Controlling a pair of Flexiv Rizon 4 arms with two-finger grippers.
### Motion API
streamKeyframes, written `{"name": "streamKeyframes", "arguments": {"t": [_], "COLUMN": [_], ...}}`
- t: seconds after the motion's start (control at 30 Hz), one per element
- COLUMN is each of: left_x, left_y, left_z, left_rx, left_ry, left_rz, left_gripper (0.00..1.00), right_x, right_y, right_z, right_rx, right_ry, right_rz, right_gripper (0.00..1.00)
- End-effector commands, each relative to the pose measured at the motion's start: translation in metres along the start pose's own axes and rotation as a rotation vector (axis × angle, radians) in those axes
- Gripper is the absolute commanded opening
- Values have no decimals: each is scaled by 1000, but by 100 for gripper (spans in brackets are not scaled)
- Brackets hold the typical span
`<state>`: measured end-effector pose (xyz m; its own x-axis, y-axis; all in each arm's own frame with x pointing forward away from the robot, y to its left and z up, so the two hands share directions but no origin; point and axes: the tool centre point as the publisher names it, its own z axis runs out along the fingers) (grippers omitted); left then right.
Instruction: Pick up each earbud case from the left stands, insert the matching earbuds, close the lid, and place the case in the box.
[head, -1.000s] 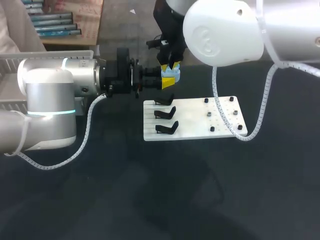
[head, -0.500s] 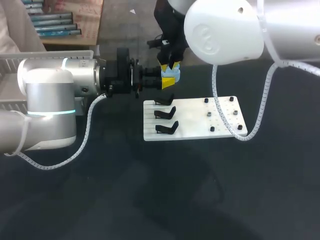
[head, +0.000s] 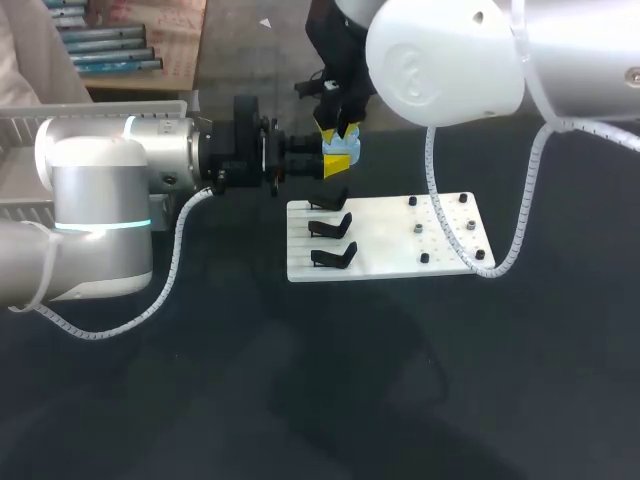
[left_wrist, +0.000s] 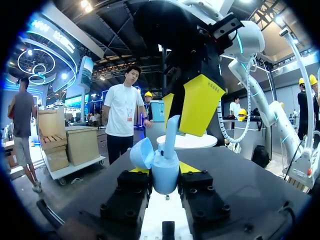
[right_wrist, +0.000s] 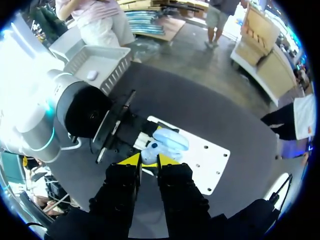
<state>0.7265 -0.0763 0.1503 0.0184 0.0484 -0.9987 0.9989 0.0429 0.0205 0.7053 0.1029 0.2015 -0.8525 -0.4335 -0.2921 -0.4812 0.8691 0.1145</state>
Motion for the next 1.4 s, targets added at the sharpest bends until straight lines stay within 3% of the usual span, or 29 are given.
{"name": "streamKeyframes", "arguments": {"t": [0.03,1.4], "left_x": [1,1], "left_y": [-2,-2], "left_z": [0,0], "left_rx": [-8,-8], "left_ry": [-5,-5], "left_rz": [5,5], "left_gripper": [0,0], "right_x": [-2,-2], "right_y": [-2,-3], "right_z": [0,7], "right_rx": [1,8], "right_ry": [3,21], "right_rz": [1,2], "right_gripper": [0,0]}}
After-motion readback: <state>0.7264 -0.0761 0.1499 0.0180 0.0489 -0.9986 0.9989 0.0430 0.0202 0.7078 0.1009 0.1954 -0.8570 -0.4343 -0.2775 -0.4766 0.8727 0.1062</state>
